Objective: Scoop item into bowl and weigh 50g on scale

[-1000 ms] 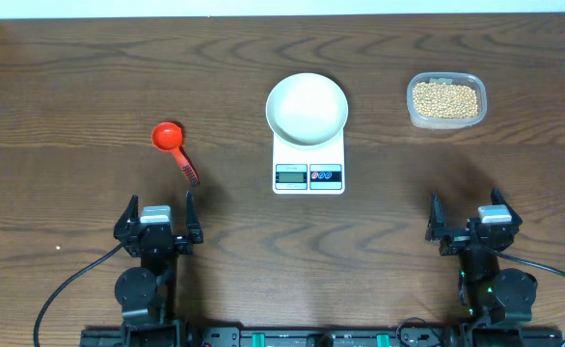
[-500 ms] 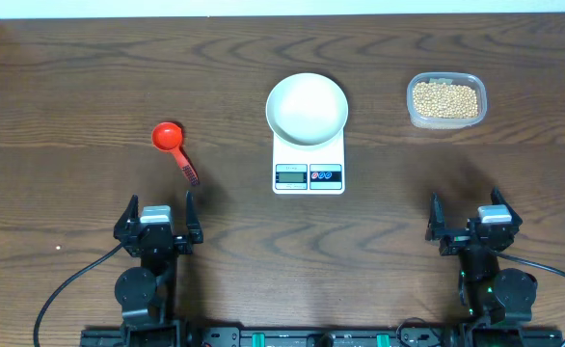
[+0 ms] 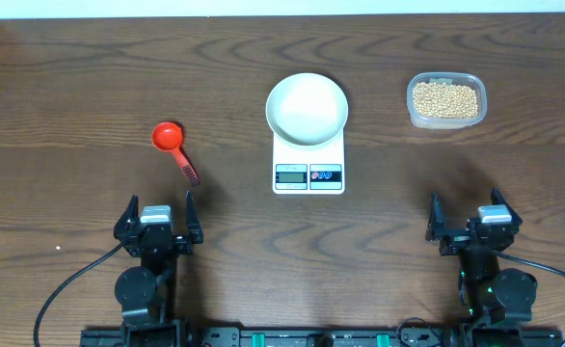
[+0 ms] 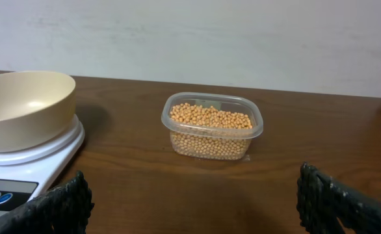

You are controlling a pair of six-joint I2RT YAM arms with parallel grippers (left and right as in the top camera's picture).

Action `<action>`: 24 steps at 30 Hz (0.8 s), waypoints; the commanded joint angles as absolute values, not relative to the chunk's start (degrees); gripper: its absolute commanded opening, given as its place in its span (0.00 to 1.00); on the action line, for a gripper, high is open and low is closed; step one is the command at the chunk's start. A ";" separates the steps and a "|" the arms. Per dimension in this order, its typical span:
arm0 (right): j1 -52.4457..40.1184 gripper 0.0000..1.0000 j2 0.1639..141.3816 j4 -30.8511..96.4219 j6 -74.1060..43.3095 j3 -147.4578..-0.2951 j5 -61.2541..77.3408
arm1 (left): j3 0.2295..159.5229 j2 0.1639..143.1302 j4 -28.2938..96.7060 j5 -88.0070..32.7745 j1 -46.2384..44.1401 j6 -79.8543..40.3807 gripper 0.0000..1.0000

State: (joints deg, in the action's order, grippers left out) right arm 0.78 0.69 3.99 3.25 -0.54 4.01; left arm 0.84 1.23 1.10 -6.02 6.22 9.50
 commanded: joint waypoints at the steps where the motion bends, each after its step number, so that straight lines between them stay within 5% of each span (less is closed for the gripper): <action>1: 0.43 0.99 0.38 4.05 3.51 -0.32 3.53 | 0.23 1.43 3.60 -6.61 6.04 10.48 0.93; 24: 0.43 0.99 0.38 4.05 3.51 -0.32 3.53 | 1.93 2.57 3.60 -7.05 6.04 10.50 0.93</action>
